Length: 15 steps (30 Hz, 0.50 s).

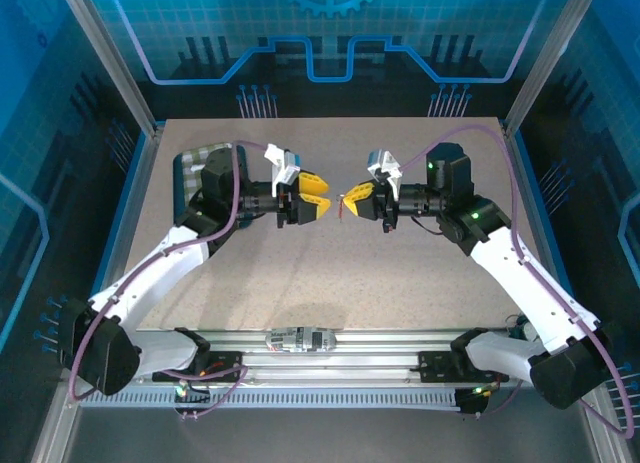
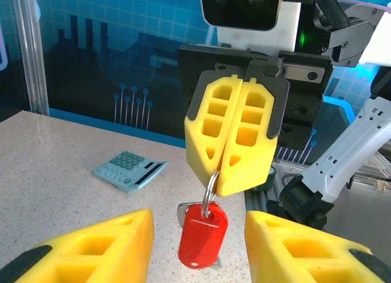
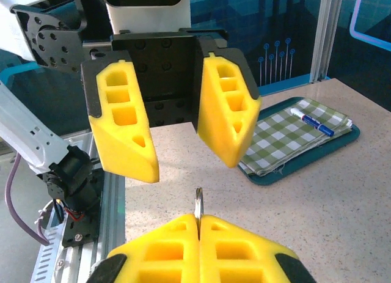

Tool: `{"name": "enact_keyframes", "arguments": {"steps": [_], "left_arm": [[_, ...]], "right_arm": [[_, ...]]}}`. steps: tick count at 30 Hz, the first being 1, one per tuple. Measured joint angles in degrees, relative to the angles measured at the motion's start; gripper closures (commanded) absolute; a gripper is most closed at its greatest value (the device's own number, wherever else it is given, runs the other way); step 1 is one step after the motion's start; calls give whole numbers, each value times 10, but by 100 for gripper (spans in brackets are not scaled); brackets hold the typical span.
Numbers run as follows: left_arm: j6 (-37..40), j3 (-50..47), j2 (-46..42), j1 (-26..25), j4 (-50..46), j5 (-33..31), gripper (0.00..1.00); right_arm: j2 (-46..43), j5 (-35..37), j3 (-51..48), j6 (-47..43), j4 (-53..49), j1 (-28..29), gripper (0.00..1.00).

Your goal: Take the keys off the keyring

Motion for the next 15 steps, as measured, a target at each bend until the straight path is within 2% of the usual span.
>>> {"name": "enact_keyframes", "arguments": {"steps": [6, 13, 15], "left_arm": [[22, 6, 10, -13, 0, 27, 56], [59, 17, 19, -24, -10, 45, 66], [63, 21, 20, -24, -15, 48, 72]], "right_arm": [[0, -2, 0, -4, -1, 7, 97], [0, -2, 0, -4, 0, 10, 97], [0, -2, 0, -4, 0, 13, 97]]}}
